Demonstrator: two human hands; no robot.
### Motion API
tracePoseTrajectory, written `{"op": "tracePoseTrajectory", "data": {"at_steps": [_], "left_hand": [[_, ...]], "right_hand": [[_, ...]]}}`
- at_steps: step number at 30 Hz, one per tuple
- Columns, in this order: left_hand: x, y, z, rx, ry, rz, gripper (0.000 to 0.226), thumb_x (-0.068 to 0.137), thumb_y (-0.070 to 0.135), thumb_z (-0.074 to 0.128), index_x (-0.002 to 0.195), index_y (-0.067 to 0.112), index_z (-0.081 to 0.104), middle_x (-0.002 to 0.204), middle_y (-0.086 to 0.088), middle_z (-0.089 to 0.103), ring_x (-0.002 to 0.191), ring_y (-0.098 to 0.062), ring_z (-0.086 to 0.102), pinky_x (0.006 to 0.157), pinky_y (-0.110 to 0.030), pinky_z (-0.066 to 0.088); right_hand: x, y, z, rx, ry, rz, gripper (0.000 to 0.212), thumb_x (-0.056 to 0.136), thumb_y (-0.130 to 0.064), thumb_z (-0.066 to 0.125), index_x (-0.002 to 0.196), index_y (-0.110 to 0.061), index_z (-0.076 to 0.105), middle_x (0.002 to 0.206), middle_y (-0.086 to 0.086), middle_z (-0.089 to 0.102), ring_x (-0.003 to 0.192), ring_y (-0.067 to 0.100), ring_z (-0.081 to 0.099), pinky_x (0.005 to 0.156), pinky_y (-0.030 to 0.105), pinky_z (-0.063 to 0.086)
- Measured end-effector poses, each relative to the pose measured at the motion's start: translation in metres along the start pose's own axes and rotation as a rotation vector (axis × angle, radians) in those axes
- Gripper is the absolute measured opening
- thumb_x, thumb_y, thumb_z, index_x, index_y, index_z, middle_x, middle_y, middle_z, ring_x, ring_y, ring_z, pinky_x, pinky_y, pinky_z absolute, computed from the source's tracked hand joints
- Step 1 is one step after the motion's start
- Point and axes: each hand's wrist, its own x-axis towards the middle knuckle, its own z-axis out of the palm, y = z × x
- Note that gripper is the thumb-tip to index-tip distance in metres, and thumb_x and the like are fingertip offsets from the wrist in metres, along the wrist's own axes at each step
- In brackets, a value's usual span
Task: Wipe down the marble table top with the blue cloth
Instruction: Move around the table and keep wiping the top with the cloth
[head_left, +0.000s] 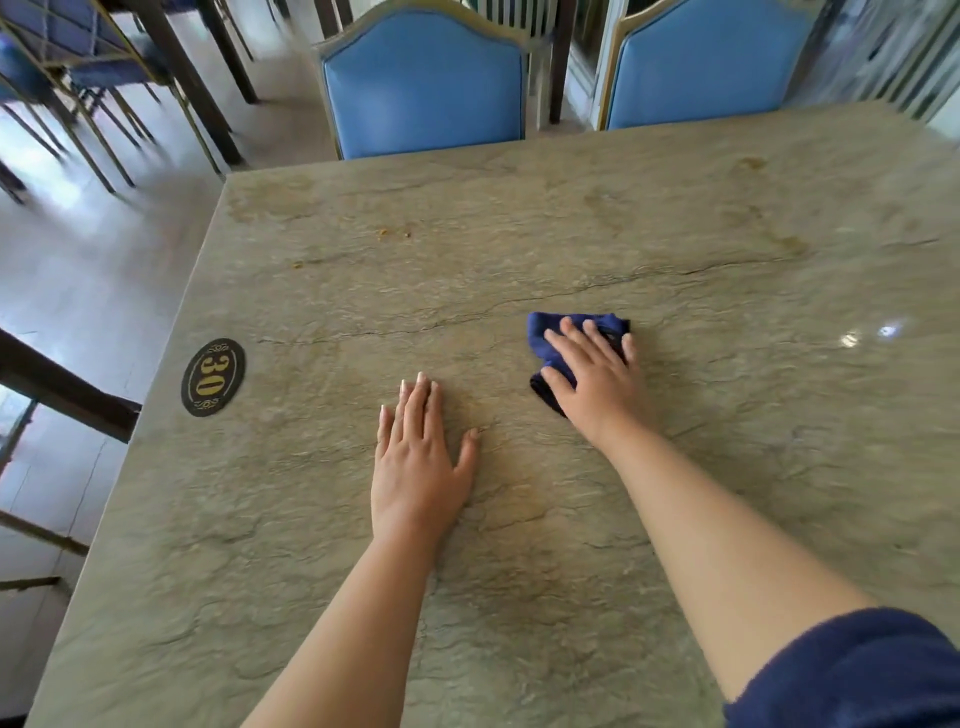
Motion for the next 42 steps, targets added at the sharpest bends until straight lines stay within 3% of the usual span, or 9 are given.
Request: {"op": "tracePoseTrajectory", "data": {"at_steps": [3, 6, 12, 16, 20, 24, 30, 38, 42], "left_hand": [[0.003, -0.004, -0.002, -0.058, -0.028, -0.001, 0.071, 0.095, 0.052, 0.036, 0.154, 0.016, 0.015, 0.162, 0.005, 0.005, 0.148, -0.008, -0.008, 0.121, -0.03, -0.006], [0.01, -0.01, -0.014, -0.269, -0.108, -0.019, 0.058, 0.097, 0.03, 0.041, 0.151, 0.018, 0.025, 0.161, 0.006, 0.012, 0.148, -0.007, 0.0, 0.121, -0.03, -0.002], [0.0, -0.06, -0.044, -0.336, -0.174, 0.136, 0.045, 0.1, 0.016, 0.039, 0.145, 0.015, 0.04, 0.154, 0.004, 0.031, 0.143, -0.013, 0.027, 0.114, -0.022, 0.018], [-0.005, -0.108, -0.049, -0.22, -0.105, 0.252, 0.042, 0.096, 0.013, 0.046, 0.138, 0.007, 0.047, 0.15, -0.005, 0.037, 0.143, -0.025, 0.029, 0.117, -0.039, 0.025], [0.011, -0.132, -0.058, -0.071, -0.116, 0.283, 0.05, 0.099, 0.029, 0.043, 0.146, 0.015, 0.036, 0.158, -0.002, 0.023, 0.149, -0.018, 0.01, 0.121, -0.039, 0.008], [0.035, -0.145, -0.059, 0.082, -0.097, 0.336, 0.064, 0.096, 0.052, 0.033, 0.151, 0.021, 0.026, 0.162, 0.004, 0.013, 0.149, -0.011, 0.001, 0.121, -0.04, -0.002], [0.04, -0.15, -0.05, 0.089, -0.075, 0.3, 0.072, 0.091, 0.061, 0.023, 0.153, 0.026, 0.015, 0.162, 0.009, 0.008, 0.148, -0.007, -0.003, 0.121, -0.04, -0.001], [0.041, -0.15, -0.053, 0.071, -0.085, 0.316, 0.071, 0.093, 0.057, 0.025, 0.154, 0.023, 0.011, 0.162, 0.007, 0.005, 0.148, -0.007, -0.009, 0.121, -0.042, -0.002], [0.042, -0.151, -0.053, 0.057, -0.096, 0.307, 0.076, 0.092, 0.056, 0.025, 0.154, 0.018, 0.006, 0.163, 0.004, 0.004, 0.148, -0.007, -0.01, 0.121, -0.042, -0.003]], "right_hand": [[-0.028, -0.023, 0.002, -0.058, 0.053, 0.286, 0.055, 0.098, -0.049, 0.028, 0.15, -0.029, 0.023, 0.16, -0.006, 0.013, 0.147, 0.014, 0.005, 0.116, 0.046, -0.008], [-0.045, -0.069, 0.009, -0.078, 0.015, 0.363, 0.059, 0.098, -0.05, 0.021, 0.152, -0.027, 0.014, 0.161, -0.004, 0.003, 0.147, 0.017, -0.002, 0.115, 0.05, -0.011], [-0.057, -0.139, 0.025, -0.075, -0.076, 0.091, 0.06, 0.096, -0.055, 0.018, 0.151, -0.032, 0.012, 0.16, -0.01, 0.001, 0.147, 0.013, -0.004, 0.115, 0.047, -0.014], [-0.092, -0.134, 0.022, 0.025, -0.022, -0.103, 0.066, 0.087, -0.059, 0.017, 0.145, -0.033, 0.035, 0.156, -0.011, 0.024, 0.146, 0.013, 0.017, 0.117, 0.045, -0.001], [-0.122, -0.135, 0.03, -0.05, 0.151, 0.296, 0.063, 0.09, -0.056, 0.023, 0.145, -0.028, 0.037, 0.155, -0.005, 0.027, 0.145, 0.017, 0.021, 0.116, 0.045, -0.002], [-0.101, -0.179, 0.034, -0.133, 0.033, 0.583, 0.065, 0.096, -0.055, 0.017, 0.152, -0.024, 0.006, 0.161, 0.0, -0.002, 0.147, 0.022, -0.005, 0.114, 0.053, -0.012], [-0.027, -0.197, 0.048, -0.088, -0.005, 0.203, 0.064, 0.093, -0.06, 0.022, 0.151, -0.033, 0.014, 0.161, -0.007, 0.004, 0.147, 0.016, -0.003, 0.115, 0.05, -0.011], [0.093, -0.183, 0.053, -0.103, -0.019, 0.501, 0.061, 0.097, -0.053, 0.019, 0.152, -0.027, 0.01, 0.161, -0.002, -0.001, 0.147, 0.022, -0.007, 0.114, 0.054, -0.012], [0.096, -0.21, 0.058, -0.069, -0.095, 0.155, 0.05, 0.1, -0.047, 0.019, 0.15, -0.039, 0.013, 0.16, -0.012, 0.002, 0.147, 0.013, -0.005, 0.116, 0.049, -0.011]]}}
